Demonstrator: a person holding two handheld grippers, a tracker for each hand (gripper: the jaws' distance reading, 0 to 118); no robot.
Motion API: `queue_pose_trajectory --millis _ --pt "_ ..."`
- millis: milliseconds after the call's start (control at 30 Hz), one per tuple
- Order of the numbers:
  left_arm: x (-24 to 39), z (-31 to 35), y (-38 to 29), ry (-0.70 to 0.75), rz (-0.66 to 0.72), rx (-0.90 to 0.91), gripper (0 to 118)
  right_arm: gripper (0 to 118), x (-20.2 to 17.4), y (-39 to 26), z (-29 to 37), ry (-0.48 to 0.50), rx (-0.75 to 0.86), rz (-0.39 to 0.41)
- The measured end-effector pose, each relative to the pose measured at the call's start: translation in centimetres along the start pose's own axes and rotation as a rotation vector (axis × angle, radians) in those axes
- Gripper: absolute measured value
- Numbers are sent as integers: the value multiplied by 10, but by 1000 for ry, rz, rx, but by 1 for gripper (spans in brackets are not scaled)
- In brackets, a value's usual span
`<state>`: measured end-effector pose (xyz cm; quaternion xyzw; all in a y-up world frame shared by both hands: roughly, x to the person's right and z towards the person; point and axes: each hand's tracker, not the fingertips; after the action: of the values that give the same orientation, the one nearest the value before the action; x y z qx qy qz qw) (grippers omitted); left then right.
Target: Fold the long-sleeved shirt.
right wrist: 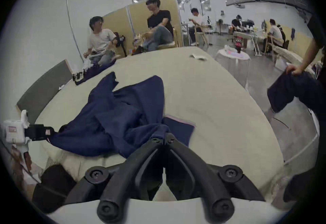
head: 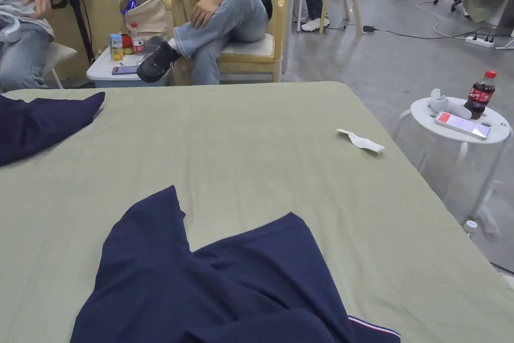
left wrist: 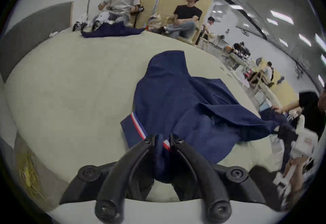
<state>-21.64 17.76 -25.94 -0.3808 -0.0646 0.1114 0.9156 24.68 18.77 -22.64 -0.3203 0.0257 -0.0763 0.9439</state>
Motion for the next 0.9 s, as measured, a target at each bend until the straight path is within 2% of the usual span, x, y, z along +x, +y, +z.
queue_pose_trajectory --millis 67,100,133,200,233,300,400,433,467,500,533,567,600,633,667,800,900 --pt "13 8 -12 43 -64 2 12 4 0 -1 3 -15 -81 23" --pt "9 10 -13 11 -54 3 15 16 1 0 7 -15 -62 22" --pt "6 13 -9 -9 -46 14 29 39 1 3 13 -28 -42 25" --pt "1 28 2 3 2 89 71 44 1 21 31 -102 75 17" --pt "-1 35 10 -10 30 134 88 57 1 31 39 -112 137 4" --pt "18 56 37 -73 68 239 88 68 -1 53 50 -88 240 -13" --pt "28 64 69 -53 23 370 88 68 -12 87 55 -4 337 0" --pt "28 67 79 -20 5 403 87 65 -20 94 53 14 381 26" --pt "29 64 86 1 -5 402 81 52 -25 97 50 24 420 52" --pt "30 61 88 -3 -3 392 63 25 -34 100 47 35 438 83" --pt "31 58 90 -2 -1 386 18 1 -44 101 43 42 458 111" --pt "34 53 89 17 5 375 0 0 -54 97 39 9 491 130" --pt "36 48 82 36 12 367 0 0 -60 91 34 37 464 114" --pt "35 46 74 29 6 361 0 0 -66 87 29 118 429 125" --pt "35 42 68 -10 -4 306 0 0 -71 80 23 151 397 113" --pt "29 26 33 -26 8 188 0 0 -82 48 -1 166 277 99" --pt "26 26 23 -31 37 168 0 0 -81 36 -14 165 218 110"
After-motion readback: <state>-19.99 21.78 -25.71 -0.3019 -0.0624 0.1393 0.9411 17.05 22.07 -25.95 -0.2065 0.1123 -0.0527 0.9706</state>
